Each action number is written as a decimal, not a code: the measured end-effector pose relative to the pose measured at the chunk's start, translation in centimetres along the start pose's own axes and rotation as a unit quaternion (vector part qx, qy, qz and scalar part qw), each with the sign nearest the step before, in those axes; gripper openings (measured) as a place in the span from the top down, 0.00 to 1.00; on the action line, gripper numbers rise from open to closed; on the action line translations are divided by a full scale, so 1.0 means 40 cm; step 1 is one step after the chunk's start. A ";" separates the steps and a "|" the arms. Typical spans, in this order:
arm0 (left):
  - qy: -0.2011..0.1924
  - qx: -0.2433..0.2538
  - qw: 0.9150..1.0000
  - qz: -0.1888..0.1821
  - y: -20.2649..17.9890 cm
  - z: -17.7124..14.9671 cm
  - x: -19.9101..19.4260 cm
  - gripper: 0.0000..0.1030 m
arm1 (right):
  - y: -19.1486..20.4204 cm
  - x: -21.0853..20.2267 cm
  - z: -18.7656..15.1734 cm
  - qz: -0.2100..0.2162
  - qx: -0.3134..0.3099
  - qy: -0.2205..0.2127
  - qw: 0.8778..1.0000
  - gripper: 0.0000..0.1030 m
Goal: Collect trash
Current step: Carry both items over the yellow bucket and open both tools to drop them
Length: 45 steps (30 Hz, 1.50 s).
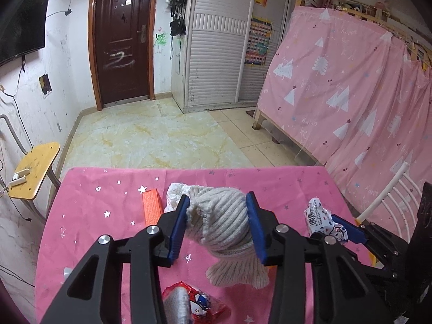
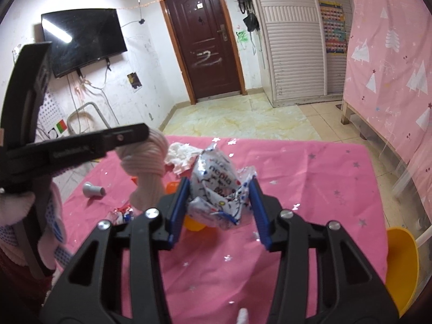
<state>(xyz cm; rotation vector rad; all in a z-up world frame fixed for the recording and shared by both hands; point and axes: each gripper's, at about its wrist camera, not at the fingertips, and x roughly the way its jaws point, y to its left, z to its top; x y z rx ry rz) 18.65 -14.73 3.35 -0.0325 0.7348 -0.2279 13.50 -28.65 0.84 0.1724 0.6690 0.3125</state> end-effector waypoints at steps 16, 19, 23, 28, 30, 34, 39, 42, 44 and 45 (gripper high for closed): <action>-0.032 0.050 0.997 -0.055 -0.260 0.022 -0.056 0.66 | -0.188 -0.170 -0.029 -0.037 0.058 -0.059 0.996 0.58; -0.029 0.060 0.995 -0.069 -0.323 0.018 -0.045 0.66 | -0.228 -0.205 -0.037 -0.047 0.070 -0.070 0.994 0.58; -0.023 0.071 0.993 -0.092 -0.405 0.008 -0.030 0.66 | -0.293 -0.251 -0.050 -0.062 0.086 -0.083 0.991 0.58; -0.014 0.079 0.990 -0.116 -0.505 -0.005 -0.003 0.66 | -0.364 -0.303 -0.062 -0.077 0.104 -0.101 0.986 0.58; -0.004 0.083 0.989 -0.124 -0.550 -0.013 0.016 0.66 | -0.394 -0.322 -0.067 -0.083 0.112 -0.108 0.984 0.58; 0.006 0.093 0.987 -0.133 -0.617 -0.027 0.047 0.66 | -0.454 -0.355 -0.089 -0.090 0.133 -0.119 0.980 0.58; 0.025 0.106 0.985 -0.138 -0.695 -0.043 0.089 0.66 | -0.508 -0.375 -0.111 -0.095 0.154 -0.123 0.976 0.58; 0.032 0.110 0.983 -0.143 -0.734 -0.057 0.103 0.66 | -0.530 -0.390 -0.120 -0.098 0.162 -0.129 0.973 0.58; 0.033 0.109 0.983 -0.145 -0.749 -0.056 0.115 0.65 | -0.541 -0.396 -0.129 -0.102 0.166 -0.131 0.972 0.58; 0.035 0.111 0.982 -0.151 -0.759 -0.056 0.121 0.64 | -0.547 -0.401 -0.133 -0.103 0.168 -0.132 0.971 0.58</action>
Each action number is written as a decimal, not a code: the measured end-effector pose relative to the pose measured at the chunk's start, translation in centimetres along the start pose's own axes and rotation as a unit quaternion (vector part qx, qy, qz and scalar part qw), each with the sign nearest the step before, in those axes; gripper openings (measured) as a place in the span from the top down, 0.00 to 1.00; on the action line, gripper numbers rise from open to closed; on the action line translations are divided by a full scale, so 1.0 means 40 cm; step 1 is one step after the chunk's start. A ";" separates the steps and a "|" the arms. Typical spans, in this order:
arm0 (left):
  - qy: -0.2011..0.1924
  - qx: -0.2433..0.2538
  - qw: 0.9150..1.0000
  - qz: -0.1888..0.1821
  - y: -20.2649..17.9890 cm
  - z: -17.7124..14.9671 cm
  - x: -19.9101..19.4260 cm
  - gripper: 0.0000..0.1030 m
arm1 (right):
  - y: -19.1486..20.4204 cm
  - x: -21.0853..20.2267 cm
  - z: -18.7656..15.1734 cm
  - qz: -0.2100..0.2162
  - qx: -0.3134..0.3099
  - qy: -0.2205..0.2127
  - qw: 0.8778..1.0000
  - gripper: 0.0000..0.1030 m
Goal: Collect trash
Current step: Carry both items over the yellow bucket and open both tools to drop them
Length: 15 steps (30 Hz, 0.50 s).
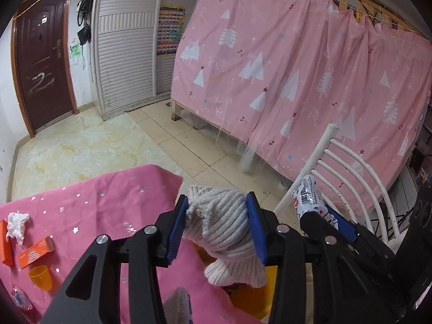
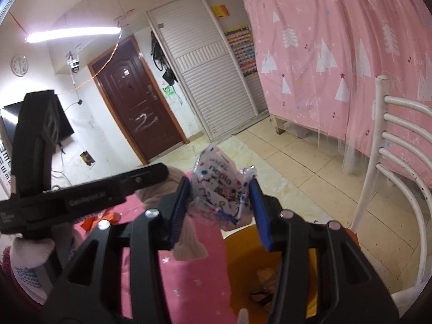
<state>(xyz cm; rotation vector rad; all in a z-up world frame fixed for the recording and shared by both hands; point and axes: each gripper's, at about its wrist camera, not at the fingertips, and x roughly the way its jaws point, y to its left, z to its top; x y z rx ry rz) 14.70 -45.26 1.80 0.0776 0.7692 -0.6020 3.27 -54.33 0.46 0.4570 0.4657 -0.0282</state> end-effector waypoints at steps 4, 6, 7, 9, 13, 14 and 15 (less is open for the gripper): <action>0.000 0.005 1.000 -0.007 -0.020 0.011 0.015 0.54 | -0.016 -0.006 -0.005 -0.005 0.006 0.001 1.000 0.58; -0.004 0.006 1.000 -0.006 -0.023 0.014 0.013 0.50 | -0.025 -0.002 -0.007 -0.004 0.008 0.004 1.000 0.58; -0.005 0.007 1.000 -0.005 -0.023 0.013 0.011 0.49 | -0.025 0.000 -0.007 -0.004 0.009 0.005 1.000 0.58; -0.006 0.009 1.000 -0.003 -0.022 0.012 0.006 0.49 | -0.022 0.011 -0.011 -0.004 0.007 0.012 1.000 0.58; -0.011 0.008 1.000 0.002 -0.004 0.015 -0.014 0.49 | -0.005 0.032 -0.021 -0.009 0.001 0.027 1.000 0.53; -0.012 0.006 1.000 0.003 0.002 0.016 -0.019 0.49 | -0.001 0.036 -0.023 -0.012 0.001 0.029 1.000 0.50; -0.013 0.003 1.000 0.004 0.009 0.016 -0.024 0.49 | 0.001 0.041 -0.024 -0.014 0.001 0.030 0.999 0.47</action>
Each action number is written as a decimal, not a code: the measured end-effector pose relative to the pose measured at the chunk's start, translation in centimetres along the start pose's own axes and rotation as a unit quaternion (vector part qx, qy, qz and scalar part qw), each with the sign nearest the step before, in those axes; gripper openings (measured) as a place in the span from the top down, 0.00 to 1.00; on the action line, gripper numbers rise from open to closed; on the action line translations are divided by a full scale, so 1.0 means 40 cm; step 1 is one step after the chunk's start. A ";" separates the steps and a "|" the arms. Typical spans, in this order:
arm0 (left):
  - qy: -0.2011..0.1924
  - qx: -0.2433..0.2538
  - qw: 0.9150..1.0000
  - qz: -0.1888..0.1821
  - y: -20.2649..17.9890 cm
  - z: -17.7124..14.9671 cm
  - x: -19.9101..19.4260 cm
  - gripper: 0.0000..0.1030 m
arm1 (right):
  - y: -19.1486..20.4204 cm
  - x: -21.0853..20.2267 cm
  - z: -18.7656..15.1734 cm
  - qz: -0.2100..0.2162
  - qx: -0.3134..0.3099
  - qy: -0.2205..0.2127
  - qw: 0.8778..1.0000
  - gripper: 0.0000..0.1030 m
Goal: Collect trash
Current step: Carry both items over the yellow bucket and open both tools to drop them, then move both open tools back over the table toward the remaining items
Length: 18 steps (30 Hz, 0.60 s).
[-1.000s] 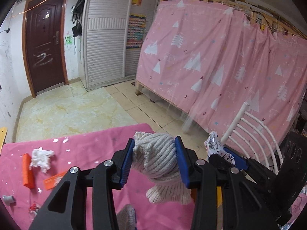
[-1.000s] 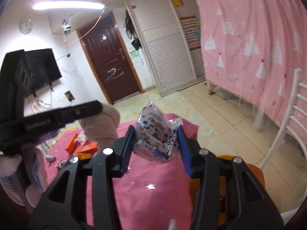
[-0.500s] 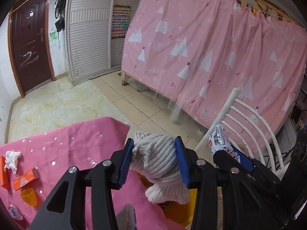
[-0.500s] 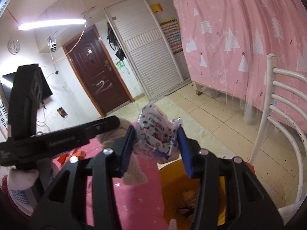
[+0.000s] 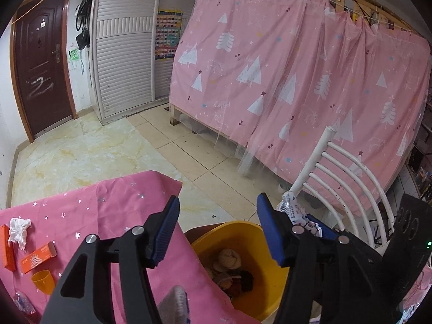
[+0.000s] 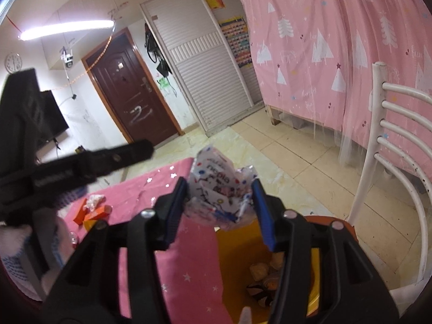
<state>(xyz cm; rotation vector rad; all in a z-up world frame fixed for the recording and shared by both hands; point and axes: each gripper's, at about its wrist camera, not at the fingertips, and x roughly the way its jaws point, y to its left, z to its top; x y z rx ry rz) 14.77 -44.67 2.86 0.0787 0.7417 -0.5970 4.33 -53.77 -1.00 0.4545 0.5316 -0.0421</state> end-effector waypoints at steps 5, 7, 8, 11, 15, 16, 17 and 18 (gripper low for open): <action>-0.005 -0.015 1.000 0.006 0.051 0.003 -0.023 0.49 | 0.019 0.016 -0.003 -0.004 0.000 0.006 1.000 0.38; -0.005 -0.023 1.000 0.008 0.070 0.005 -0.029 0.49 | 0.034 0.024 0.000 -0.001 -0.003 0.010 1.000 0.38; -0.006 -0.027 1.000 0.009 0.083 0.005 -0.034 0.49 | 0.040 0.028 -0.001 0.000 -0.006 0.012 1.000 0.38; -0.009 -0.036 0.999 0.015 0.119 0.006 -0.047 0.49 | 0.071 0.048 -0.004 0.006 -0.015 0.021 1.000 0.38; -0.021 -0.031 0.999 0.037 0.165 0.002 -0.073 0.49 | 0.117 0.090 -0.010 0.017 -0.029 0.036 0.999 0.38; -0.023 -0.029 0.998 0.042 0.174 0.000 -0.077 0.48 | 0.127 0.098 -0.012 0.019 -0.031 0.039 0.999 0.38; -0.023 -0.028 0.998 0.047 0.187 -0.002 -0.082 0.47 | 0.141 0.112 -0.012 0.022 -0.037 0.045 0.998 0.38; -0.023 -0.030 0.998 0.052 0.202 -0.003 -0.087 0.47 | 0.154 0.121 -0.014 0.024 -0.041 0.048 0.998 0.38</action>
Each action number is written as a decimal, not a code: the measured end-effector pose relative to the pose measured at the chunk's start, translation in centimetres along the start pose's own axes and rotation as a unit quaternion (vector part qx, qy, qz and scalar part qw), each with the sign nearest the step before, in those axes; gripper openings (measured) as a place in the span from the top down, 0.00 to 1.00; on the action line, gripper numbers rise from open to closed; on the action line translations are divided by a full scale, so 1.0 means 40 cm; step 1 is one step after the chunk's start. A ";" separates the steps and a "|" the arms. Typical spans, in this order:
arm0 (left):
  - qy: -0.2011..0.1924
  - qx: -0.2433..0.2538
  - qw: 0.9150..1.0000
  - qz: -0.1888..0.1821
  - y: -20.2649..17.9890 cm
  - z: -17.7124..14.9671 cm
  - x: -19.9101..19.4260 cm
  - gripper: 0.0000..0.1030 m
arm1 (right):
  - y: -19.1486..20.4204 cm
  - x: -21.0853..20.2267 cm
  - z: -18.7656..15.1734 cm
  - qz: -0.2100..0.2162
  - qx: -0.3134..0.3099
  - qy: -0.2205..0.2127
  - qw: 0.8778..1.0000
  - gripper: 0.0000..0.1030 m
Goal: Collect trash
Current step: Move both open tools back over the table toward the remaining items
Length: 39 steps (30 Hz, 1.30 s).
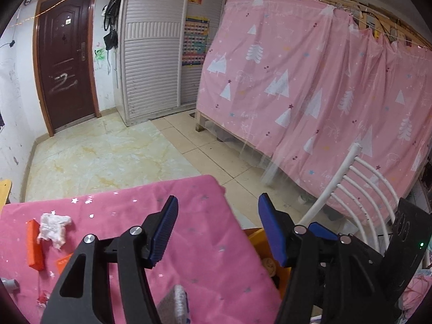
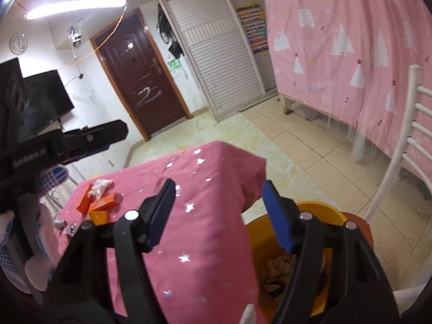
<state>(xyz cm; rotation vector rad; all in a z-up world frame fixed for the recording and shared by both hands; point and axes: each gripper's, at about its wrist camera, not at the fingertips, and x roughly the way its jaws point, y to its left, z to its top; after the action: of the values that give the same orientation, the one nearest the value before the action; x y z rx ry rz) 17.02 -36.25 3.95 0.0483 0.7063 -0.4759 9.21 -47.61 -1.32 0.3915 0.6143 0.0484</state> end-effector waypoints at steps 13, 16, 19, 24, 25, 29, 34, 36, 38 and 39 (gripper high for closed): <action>-0.004 -0.043 0.998 0.040 0.209 0.000 -0.047 0.44 | 0.176 0.084 0.004 0.026 -0.052 0.029 0.998 0.38; -0.005 -0.051 0.997 0.049 0.257 -0.006 -0.063 0.44 | 0.209 0.099 0.003 0.033 -0.061 0.035 0.997 0.38; -0.007 -0.058 0.997 0.055 0.294 -0.013 -0.082 0.43 | 0.251 0.118 -0.005 0.040 -0.073 0.044 0.996 0.37; -0.006 -0.068 0.995 0.067 0.363 -0.038 -0.123 0.41 | 0.311 0.139 -0.016 0.051 -0.091 0.055 0.993 0.37; -0.006 -0.068 0.995 0.070 0.381 -0.047 -0.134 0.40 | 0.320 0.141 -0.018 0.053 -0.093 0.056 0.993 0.37; -0.007 -0.074 0.994 0.082 0.433 -0.074 -0.165 0.37 | 0.368 0.154 -0.034 0.062 -0.104 0.065 0.991 0.36; 0.002 -0.081 0.992 0.095 0.497 -0.126 -0.197 0.37 | 0.415 0.170 -0.057 0.072 -0.116 0.076 0.988 0.36; 0.008 -0.088 0.991 0.098 0.527 -0.151 -0.206 0.37 | 0.435 0.177 -0.064 0.076 -0.121 0.081 0.986 0.36; 0.015 -0.094 0.990 0.100 0.555 -0.173 -0.214 0.36 | 0.457 0.184 -0.074 0.080 -0.127 0.086 0.985 0.36; 0.018 -0.096 0.990 0.101 0.565 -0.183 -0.214 0.36 | 0.467 0.188 -0.079 0.083 -0.130 0.089 0.984 0.36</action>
<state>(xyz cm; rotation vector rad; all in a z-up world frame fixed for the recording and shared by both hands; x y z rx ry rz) 16.75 -11.16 1.17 -0.0522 0.7703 -0.2131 14.87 -28.03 -0.86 0.1839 0.7403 0.3227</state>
